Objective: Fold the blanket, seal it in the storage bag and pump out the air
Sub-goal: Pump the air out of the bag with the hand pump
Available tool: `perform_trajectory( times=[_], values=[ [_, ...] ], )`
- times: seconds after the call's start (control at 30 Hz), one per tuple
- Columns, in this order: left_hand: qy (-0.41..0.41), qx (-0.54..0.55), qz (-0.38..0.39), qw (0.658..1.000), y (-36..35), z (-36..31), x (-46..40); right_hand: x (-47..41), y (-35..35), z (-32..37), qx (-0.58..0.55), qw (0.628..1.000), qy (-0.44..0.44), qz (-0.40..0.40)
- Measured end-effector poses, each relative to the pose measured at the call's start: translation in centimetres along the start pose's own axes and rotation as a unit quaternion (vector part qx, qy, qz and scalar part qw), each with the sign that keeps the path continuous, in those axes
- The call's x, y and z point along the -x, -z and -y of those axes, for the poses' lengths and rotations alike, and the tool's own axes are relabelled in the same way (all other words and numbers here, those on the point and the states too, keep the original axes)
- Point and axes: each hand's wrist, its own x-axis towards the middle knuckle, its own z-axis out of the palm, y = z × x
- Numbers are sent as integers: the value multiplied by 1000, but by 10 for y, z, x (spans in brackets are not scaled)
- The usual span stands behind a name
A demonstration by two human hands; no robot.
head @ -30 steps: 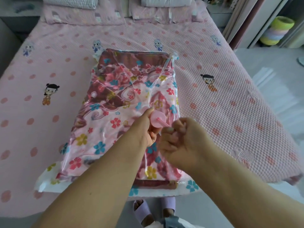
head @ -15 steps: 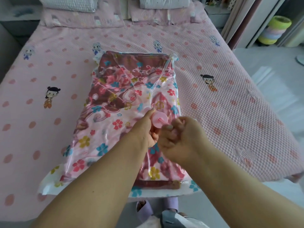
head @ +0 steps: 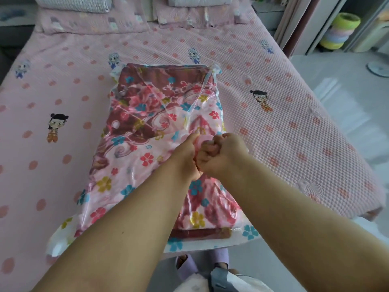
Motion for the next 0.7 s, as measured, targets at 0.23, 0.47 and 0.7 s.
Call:
perform_trajectory(
  times=[0.23,0.47,0.7],
  values=[
    [23,-30,-50,998,13,9,-1,48,41,0,-34,996,-61,60],
    [21,-10,-15,1000,10,10,3,6,20,-14,5,999,-11,33],
    [18,-10,-40,999,12,14,1,28,34,-13,-77,996,-40,9]
  ],
)
